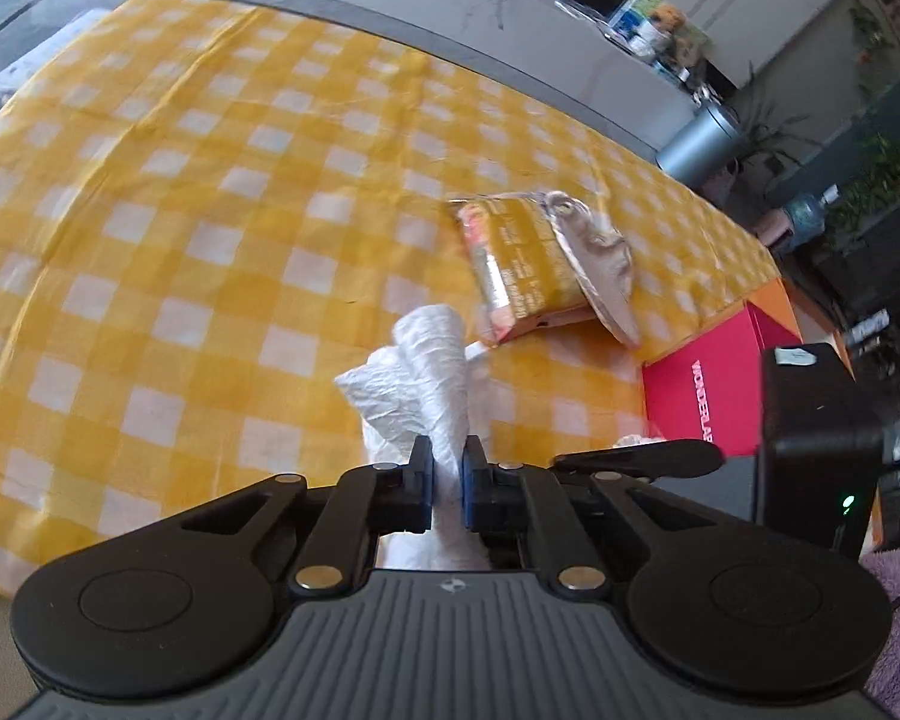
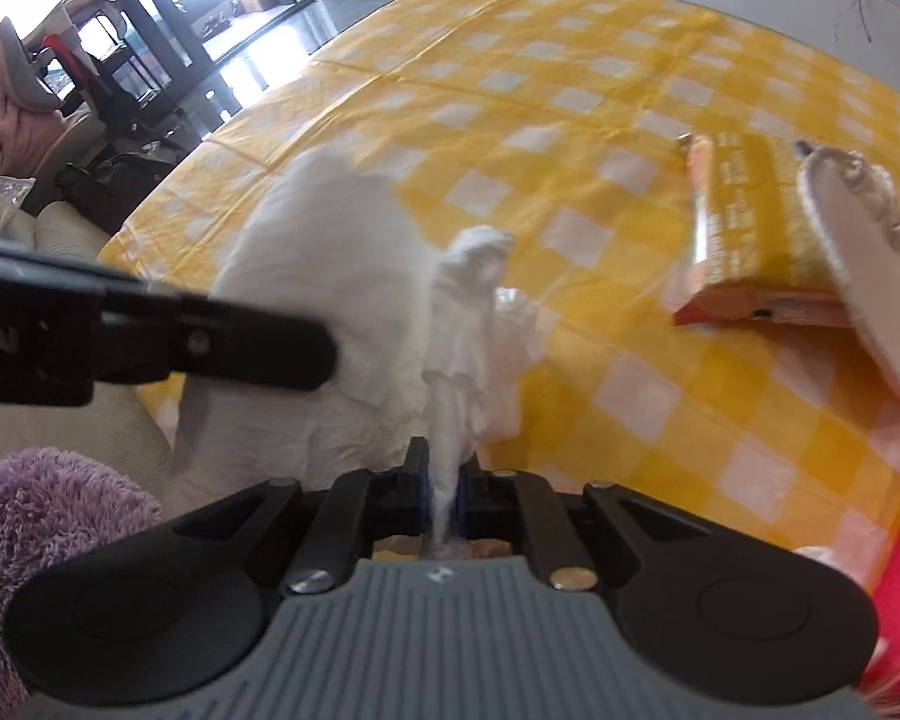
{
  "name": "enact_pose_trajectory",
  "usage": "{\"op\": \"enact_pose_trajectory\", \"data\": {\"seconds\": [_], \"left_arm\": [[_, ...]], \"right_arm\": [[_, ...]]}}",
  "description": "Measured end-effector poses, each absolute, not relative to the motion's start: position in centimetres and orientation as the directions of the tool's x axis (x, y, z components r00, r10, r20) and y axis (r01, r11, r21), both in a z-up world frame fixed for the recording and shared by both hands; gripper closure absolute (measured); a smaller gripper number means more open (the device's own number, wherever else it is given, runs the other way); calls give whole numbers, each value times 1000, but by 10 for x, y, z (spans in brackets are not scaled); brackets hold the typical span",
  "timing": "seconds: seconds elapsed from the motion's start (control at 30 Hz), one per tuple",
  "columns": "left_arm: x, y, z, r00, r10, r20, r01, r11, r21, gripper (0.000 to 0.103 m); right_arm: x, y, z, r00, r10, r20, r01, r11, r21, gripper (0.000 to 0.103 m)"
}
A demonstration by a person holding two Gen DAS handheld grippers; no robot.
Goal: Organize soft objects
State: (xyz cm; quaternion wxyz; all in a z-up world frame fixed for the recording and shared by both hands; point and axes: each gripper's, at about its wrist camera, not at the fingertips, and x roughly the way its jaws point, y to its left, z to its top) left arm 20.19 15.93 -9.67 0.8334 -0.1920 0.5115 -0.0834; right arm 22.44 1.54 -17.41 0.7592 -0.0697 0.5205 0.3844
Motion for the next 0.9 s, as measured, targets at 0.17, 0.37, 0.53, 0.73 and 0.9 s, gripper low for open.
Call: {"op": "enact_pose_trajectory", "data": {"seconds": [0.17, 0.37, 0.53, 0.73, 0.9], "left_arm": [[227, 142, -125, 397, -354, -847, -27, 918, -396, 94], [239, 128, -155, 337, -367, -867, -13, 919, -394, 94], [240, 120, -167, 341, -341, -876, 14, 933, -358, 88], [233, 125, -146, 360, -357, -862, 16, 926, -377, 53], [218, 135, -121, 434, -313, -845, 6, 939, -345, 22]], "right_arm": [[219, 15, -175, 165, 493, -854, -680, 684, 264, 93], [222, -10, -164, 178, 462, -869, -679, 697, 231, 85], [222, -31, -152, 218, 458, -862, -661, 719, 215, 84], [221, -34, -145, 236, 480, -845, -653, 722, 228, 88], [218, -36, -144, 251, 479, -841, -640, 734, 227, 86]]}}
